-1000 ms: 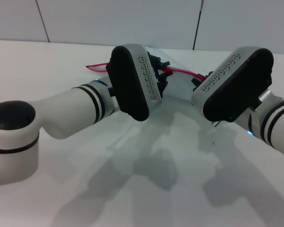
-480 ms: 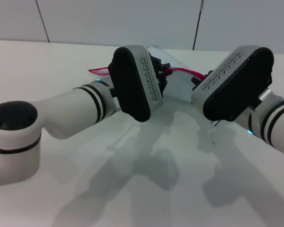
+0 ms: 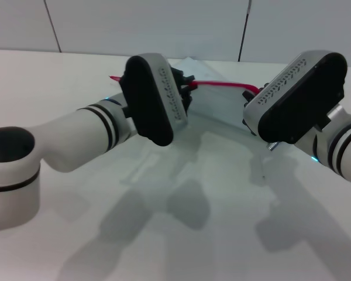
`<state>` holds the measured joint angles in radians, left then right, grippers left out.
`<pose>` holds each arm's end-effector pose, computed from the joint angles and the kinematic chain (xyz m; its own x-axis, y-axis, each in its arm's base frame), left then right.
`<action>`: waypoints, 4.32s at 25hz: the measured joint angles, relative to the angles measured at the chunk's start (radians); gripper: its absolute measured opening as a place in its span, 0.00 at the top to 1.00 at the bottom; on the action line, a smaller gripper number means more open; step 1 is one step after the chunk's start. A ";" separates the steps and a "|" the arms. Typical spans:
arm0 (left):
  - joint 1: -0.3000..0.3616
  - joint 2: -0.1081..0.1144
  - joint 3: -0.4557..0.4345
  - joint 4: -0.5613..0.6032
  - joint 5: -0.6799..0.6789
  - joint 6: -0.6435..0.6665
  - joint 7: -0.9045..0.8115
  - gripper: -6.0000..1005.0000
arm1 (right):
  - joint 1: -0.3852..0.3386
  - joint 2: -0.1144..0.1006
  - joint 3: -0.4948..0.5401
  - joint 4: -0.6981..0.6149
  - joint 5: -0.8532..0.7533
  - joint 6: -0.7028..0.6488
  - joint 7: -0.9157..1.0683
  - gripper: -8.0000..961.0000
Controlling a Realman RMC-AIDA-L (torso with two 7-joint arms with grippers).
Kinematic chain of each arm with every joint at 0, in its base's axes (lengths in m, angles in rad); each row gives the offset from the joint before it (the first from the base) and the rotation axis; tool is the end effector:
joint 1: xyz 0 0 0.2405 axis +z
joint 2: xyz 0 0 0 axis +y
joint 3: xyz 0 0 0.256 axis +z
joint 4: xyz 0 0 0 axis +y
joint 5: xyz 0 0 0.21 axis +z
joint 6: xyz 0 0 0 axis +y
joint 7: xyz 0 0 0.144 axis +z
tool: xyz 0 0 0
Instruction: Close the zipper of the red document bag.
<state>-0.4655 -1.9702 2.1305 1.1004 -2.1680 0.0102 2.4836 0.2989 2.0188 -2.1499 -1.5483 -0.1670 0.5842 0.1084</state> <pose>-0.1655 0.3827 -0.0749 0.9594 -0.2509 -0.1285 -0.2531 -0.5658 -0.7847 0.1415 0.3387 -0.0595 0.9830 -0.1758 -0.0534 -0.1450 -0.5639 -0.8130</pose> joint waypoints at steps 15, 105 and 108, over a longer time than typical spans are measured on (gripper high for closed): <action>0.109 0.006 -0.098 0.023 0.004 0.013 0.012 0.92 | -0.015 0.001 0.045 0.001 -0.012 0.023 0.000 0.94; 0.237 -0.056 -0.393 0.072 -0.144 -0.141 -0.001 0.55 | -0.062 0.007 -0.053 -0.035 -0.535 0.263 0.451 0.35; 0.246 -0.057 -0.401 0.085 -0.214 -0.147 -0.001 0.55 | -0.076 0.007 -0.049 -0.034 -0.604 0.217 0.576 0.35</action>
<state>-0.2191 -2.0274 1.7297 1.1850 -2.3816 -0.1371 2.4821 0.2224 2.0258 -2.1985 -1.5821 -0.7709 0.8009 0.6845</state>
